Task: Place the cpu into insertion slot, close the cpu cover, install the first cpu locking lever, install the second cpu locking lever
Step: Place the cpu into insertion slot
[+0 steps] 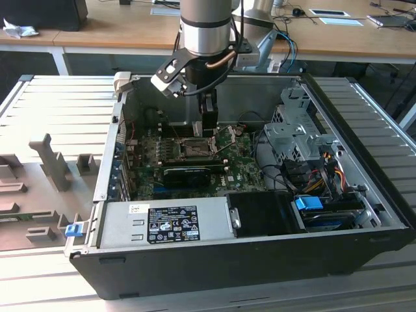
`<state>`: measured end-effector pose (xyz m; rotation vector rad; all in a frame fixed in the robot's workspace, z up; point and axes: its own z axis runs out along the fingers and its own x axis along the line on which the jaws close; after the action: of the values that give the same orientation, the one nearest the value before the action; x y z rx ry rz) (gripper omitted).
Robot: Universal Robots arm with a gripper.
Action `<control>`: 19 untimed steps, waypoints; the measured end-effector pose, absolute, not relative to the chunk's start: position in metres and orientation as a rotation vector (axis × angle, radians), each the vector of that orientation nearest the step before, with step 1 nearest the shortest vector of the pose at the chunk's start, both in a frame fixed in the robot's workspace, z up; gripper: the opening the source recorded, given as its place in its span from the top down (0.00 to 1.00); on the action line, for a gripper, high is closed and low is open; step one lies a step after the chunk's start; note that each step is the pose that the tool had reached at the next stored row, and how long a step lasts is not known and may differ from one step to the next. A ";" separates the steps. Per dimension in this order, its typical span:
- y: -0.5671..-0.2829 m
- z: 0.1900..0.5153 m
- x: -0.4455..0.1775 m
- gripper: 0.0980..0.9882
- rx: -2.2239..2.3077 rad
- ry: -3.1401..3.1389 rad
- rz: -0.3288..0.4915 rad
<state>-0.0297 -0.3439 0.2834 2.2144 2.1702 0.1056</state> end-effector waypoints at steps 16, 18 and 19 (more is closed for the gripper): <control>-0.344 0.280 -0.030 0.52 2.214 2.170 0.106; -0.342 0.279 -0.030 0.52 2.215 2.170 0.106; -0.341 0.277 -0.030 0.52 2.214 2.170 0.106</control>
<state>-0.0300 -0.3411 0.2771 2.2144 2.1702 0.1057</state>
